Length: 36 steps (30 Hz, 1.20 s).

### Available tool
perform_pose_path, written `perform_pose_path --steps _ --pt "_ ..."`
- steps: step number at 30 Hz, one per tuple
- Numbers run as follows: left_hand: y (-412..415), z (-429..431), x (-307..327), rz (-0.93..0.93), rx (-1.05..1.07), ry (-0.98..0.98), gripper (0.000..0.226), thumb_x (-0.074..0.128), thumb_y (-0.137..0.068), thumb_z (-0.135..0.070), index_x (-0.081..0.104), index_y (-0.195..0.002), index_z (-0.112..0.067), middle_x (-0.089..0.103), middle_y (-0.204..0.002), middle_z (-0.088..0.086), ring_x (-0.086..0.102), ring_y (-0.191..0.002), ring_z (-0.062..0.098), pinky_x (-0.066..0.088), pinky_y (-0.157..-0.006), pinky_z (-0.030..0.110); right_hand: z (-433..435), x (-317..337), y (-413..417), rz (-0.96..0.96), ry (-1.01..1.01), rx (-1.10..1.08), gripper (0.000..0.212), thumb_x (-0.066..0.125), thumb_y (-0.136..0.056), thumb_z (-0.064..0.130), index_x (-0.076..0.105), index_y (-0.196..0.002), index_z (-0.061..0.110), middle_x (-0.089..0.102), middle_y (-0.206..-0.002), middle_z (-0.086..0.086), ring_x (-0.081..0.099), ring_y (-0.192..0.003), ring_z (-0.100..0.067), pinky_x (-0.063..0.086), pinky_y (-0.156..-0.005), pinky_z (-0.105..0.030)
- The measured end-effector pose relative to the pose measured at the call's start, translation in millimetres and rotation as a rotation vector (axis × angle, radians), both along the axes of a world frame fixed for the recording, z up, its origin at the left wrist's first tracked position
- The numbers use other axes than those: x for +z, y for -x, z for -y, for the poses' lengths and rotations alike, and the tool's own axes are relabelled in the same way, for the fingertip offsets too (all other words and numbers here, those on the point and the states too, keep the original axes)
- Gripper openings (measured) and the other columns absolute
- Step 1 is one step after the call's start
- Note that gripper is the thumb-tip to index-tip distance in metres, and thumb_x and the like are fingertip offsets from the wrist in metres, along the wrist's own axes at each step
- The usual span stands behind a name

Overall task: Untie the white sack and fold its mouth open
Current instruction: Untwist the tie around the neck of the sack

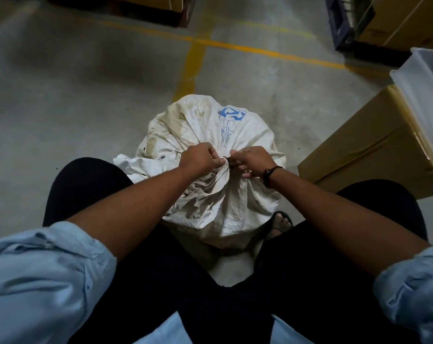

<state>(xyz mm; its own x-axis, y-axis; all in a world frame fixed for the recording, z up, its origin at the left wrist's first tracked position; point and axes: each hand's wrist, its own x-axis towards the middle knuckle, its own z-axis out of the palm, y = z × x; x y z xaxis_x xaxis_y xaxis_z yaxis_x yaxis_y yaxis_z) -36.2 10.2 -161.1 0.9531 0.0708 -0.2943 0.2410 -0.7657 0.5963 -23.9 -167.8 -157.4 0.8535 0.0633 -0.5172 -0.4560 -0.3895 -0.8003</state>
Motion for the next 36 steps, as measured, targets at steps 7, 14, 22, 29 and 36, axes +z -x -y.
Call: perform_pose_path --steps 7,14,22,29,36 --pt "-2 2 2 0.008 -0.039 -0.022 0.032 0.079 -0.080 -0.051 0.067 -0.089 -0.023 0.067 -0.089 -0.009 0.060 -0.089 0.014 0.036 -0.072 0.029 -1 0 3 -0.028 -0.007 -0.077 0.023 0.076 -0.082 0.015 0.074 -0.095 -0.003 0.063 -0.074 -0.011 0.051 -0.060 -0.016 0.043 -0.055 -0.029" --pt "-16 -5 11 -0.073 -0.069 -0.031 0.032 0.084 -0.074 -0.051 0.073 -0.081 -0.021 0.074 -0.092 -0.006 0.064 -0.090 0.014 0.042 -0.072 0.027 -3 -1 6 -0.082 -0.039 -0.067 0.014 0.072 -0.087 0.016 0.068 -0.078 0.006 0.063 -0.067 -0.011 0.050 -0.051 -0.016 0.032 -0.050 -0.026" --pt "-40 -2 29 -0.165 -0.189 -0.118 0.052 0.076 -0.076 -0.062 0.066 -0.070 -0.011 0.067 -0.072 0.005 0.063 -0.069 0.021 0.043 -0.059 0.029 3 -8 8 -0.111 0.045 -0.028 0.011 0.074 -0.084 0.016 0.071 -0.084 0.005 0.068 -0.074 -0.011 0.055 -0.066 -0.020 0.042 -0.051 -0.025" --pt "-48 11 37 -0.167 -0.205 -0.153 0.045 0.086 -0.065 -0.051 0.061 -0.062 -0.015 0.064 -0.049 -0.004 0.062 -0.045 0.011 0.047 -0.050 0.022 1 -9 -3 0.000 0.300 0.153 0.026 0.071 -0.083 0.016 0.058 -0.061 0.012 0.062 -0.063 -0.008 0.056 -0.057 -0.019 0.043 -0.046 -0.023" --pt "-57 20 43 -0.307 -0.237 -0.134 0.037 0.089 -0.066 -0.041 0.071 -0.074 -0.010 0.066 -0.046 -0.003 0.064 -0.039 0.010 0.052 -0.047 0.024 -1 -17 -10 0.084 0.421 0.224 0.028 0.076 -0.075 0.021 0.071 -0.087 -0.004 0.073 -0.090 -0.023 0.070 -0.085 -0.037 0.056 -0.070 -0.041"
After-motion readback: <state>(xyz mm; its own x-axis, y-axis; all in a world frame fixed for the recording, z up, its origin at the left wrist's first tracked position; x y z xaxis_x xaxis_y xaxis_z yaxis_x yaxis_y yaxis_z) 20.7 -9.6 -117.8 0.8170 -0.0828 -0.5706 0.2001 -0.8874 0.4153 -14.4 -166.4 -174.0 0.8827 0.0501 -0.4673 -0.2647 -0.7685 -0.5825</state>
